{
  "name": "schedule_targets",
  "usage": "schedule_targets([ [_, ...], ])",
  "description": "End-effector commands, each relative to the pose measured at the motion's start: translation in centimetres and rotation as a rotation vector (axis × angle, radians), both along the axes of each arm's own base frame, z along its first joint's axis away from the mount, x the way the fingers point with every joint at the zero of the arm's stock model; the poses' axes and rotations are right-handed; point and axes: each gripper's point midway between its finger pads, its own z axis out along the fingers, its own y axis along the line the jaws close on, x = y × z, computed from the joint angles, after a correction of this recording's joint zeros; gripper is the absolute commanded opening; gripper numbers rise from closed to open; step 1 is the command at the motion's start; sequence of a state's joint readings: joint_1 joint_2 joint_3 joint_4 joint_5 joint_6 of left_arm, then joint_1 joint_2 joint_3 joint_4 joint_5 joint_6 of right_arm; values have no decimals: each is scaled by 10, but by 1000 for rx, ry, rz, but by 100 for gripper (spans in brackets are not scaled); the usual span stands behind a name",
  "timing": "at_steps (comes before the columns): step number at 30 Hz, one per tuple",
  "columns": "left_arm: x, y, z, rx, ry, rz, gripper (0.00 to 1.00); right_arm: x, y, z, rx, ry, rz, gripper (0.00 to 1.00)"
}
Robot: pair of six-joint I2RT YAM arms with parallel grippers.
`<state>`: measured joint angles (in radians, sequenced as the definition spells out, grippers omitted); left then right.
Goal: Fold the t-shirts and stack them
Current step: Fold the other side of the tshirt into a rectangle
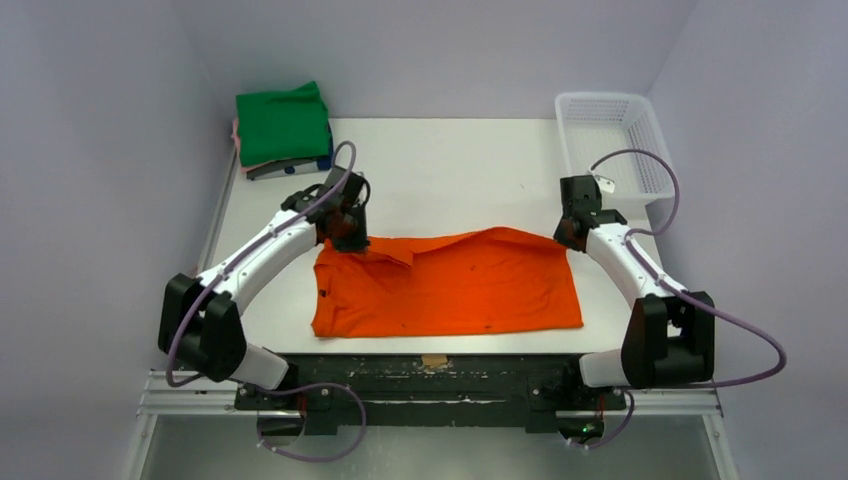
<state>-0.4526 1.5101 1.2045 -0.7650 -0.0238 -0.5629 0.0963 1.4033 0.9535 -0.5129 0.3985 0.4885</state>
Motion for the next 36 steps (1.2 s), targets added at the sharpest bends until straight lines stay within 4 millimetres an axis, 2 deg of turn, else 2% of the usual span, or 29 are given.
schedule_targets([
  [1, -24, 14, 11, -22, -56, 56, 0, -16, -6, 9, -23, -3, -15, 0],
  [7, -56, 17, 13, -65, -50, 73, 0, -24, -11, 10, -43, 13, -33, 0],
  [12, -72, 29, 6, -43, -35, 98, 0, -23, -12, 11, -48, 5, -40, 0],
  [15, -82, 30, -5, -47, 4, 107, 0, -21, -13, 9, -52, 8, -45, 0],
  [21, -121, 25, -36, -93, 138, 120, 0, -20, -17, 5, -73, 14, -71, 1],
  [25, -150, 17, -50, -150, 231, 119, 5, -21, -24, 2, -104, 32, -112, 12],
  [26, -157, 15, -53, -160, 250, 112, 10, -21, -25, 2, -108, 30, -117, 16],
  [30, -172, 10, -57, -198, 279, 100, 50, -25, -31, 5, -126, 24, -163, 37],
  [33, -172, 13, -44, -190, 261, 90, 72, -29, -36, 12, -145, 12, -193, 47],
  [35, -166, 15, -29, -187, 209, 84, 83, -23, -24, 14, -83, -17, -137, 55],
  [36, -159, 16, -22, -185, 172, 87, 93, -18, -13, 14, -34, -33, -91, 59],
])
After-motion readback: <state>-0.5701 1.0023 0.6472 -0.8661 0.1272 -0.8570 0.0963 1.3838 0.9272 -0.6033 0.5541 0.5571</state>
